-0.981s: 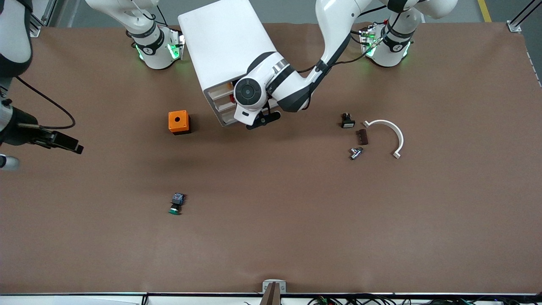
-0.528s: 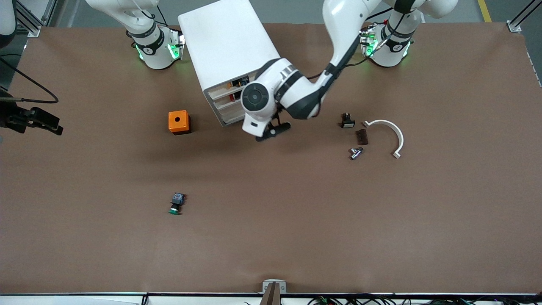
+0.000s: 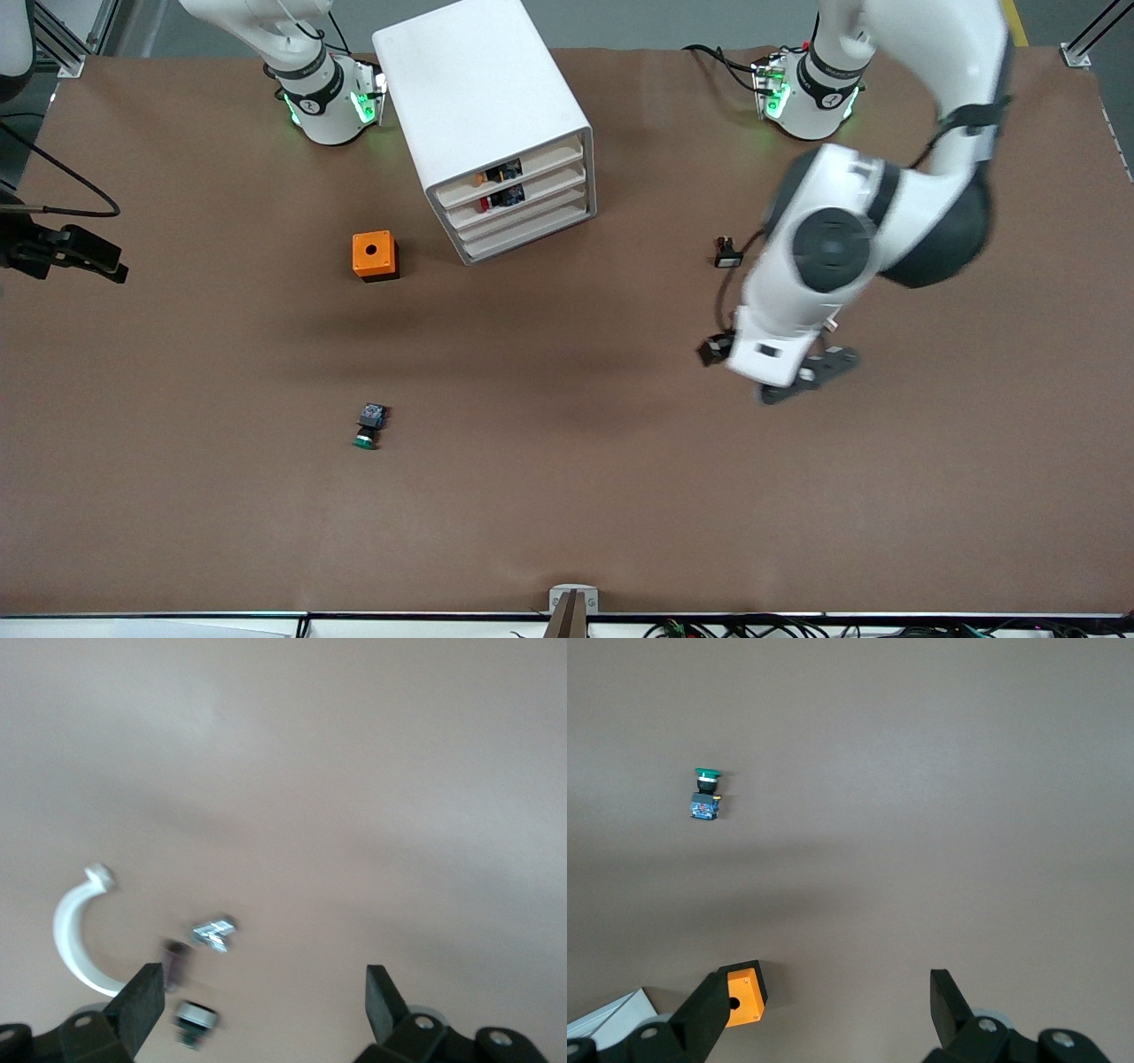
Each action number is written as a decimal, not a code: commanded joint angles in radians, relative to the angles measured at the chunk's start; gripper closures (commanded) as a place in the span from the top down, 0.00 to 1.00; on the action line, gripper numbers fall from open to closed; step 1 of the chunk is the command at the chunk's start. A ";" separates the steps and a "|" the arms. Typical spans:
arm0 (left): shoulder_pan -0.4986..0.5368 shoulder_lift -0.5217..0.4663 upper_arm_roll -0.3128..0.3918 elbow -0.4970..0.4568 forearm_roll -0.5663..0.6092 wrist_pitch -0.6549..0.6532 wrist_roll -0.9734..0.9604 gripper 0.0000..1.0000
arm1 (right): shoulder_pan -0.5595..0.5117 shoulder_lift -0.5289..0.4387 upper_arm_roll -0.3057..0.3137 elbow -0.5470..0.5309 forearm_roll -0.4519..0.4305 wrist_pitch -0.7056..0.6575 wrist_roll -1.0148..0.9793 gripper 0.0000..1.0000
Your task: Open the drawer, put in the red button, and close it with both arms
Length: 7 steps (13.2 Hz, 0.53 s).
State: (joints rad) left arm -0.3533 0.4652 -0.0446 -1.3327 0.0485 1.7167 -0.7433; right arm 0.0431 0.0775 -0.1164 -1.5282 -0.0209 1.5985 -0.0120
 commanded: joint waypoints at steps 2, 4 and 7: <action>0.120 -0.117 -0.011 -0.030 0.016 -0.081 0.228 1.00 | -0.006 -0.012 0.009 -0.006 -0.004 0.006 -0.017 1.00; 0.167 -0.181 -0.011 -0.030 0.013 -0.130 0.292 1.00 | -0.009 -0.008 0.009 -0.006 -0.004 0.018 -0.020 1.00; 0.238 -0.246 -0.020 -0.031 0.010 -0.203 0.373 1.00 | -0.009 -0.005 0.009 -0.001 -0.004 0.034 -0.034 1.00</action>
State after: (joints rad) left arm -0.1466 0.2676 -0.0472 -1.3344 0.0486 1.5424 -0.4286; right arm 0.0432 0.0775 -0.1150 -1.5287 -0.0208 1.6170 -0.0289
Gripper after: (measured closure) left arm 0.000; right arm 0.000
